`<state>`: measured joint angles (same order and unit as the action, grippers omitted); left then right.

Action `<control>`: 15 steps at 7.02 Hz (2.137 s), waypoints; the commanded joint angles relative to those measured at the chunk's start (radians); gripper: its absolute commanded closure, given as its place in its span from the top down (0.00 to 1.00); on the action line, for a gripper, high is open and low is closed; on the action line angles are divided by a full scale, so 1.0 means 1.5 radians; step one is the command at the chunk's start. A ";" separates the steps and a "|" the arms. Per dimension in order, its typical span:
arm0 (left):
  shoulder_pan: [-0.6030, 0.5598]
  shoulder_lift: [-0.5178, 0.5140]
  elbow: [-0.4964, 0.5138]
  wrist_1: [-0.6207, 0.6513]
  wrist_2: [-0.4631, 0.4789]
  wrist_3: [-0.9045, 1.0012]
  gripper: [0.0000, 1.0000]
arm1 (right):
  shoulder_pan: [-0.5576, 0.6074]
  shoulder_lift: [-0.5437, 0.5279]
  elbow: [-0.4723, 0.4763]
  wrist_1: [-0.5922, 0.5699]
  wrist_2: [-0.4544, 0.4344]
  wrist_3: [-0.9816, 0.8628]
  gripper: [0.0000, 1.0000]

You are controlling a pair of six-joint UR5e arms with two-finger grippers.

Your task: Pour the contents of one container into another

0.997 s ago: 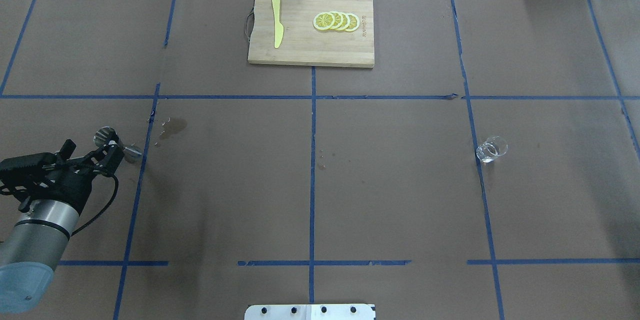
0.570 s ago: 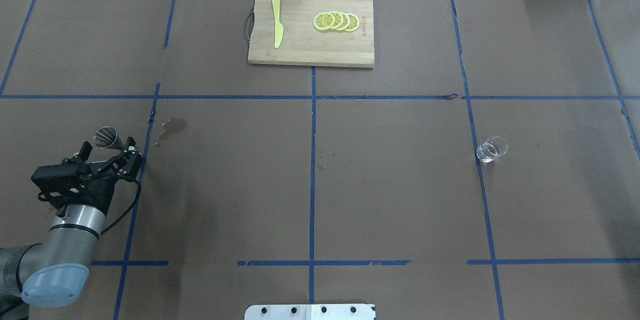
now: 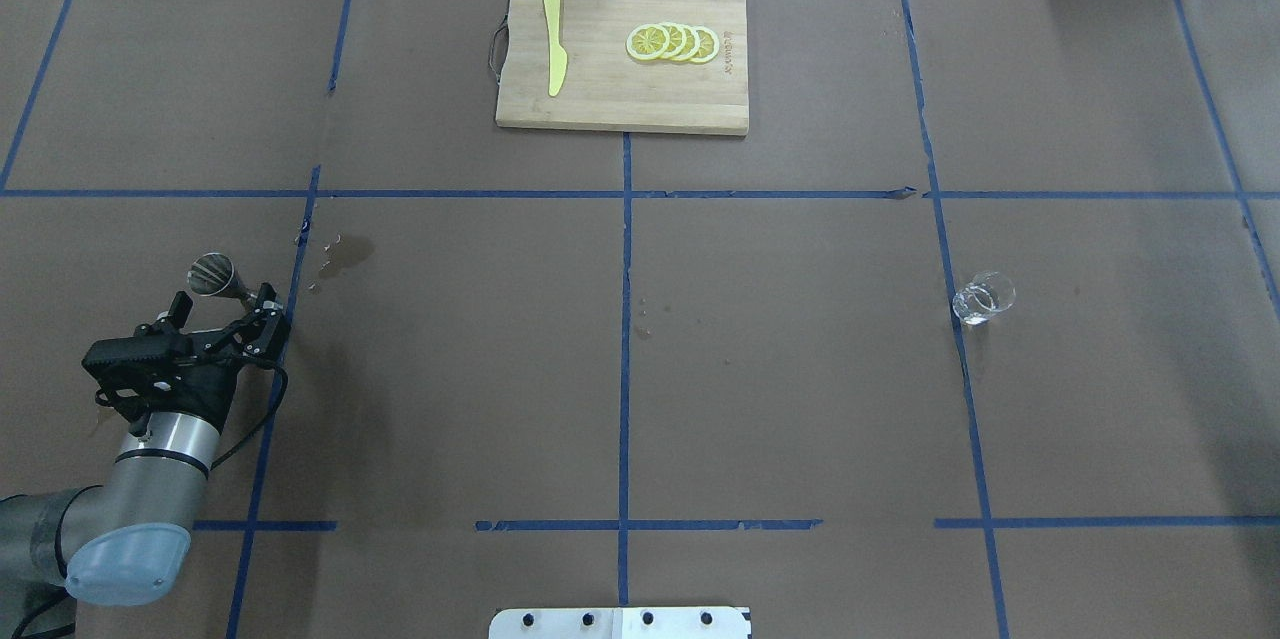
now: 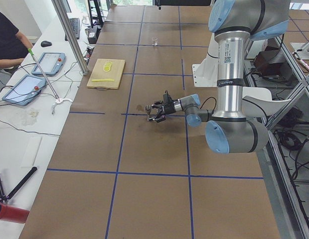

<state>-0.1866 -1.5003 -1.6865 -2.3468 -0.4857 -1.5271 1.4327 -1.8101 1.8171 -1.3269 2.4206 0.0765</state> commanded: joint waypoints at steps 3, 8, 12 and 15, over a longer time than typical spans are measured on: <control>0.001 -0.005 0.017 -0.007 -0.002 0.001 0.77 | 0.000 0.000 0.009 -0.001 0.012 0.001 1.00; 0.002 -0.009 0.013 -0.007 -0.002 0.001 0.61 | 0.000 0.000 0.008 -0.001 0.012 0.001 1.00; 0.006 -0.009 0.013 -0.008 -0.004 -0.001 0.49 | 0.000 0.000 0.008 -0.001 0.012 0.001 1.00; 0.006 -0.009 0.013 -0.010 -0.002 -0.002 0.21 | 0.000 0.000 0.008 -0.001 0.012 0.001 1.00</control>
<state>-0.1782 -1.5140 -1.6674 -2.3597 -0.4904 -1.5292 1.4327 -1.8101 1.8284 -1.3284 2.4390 0.0782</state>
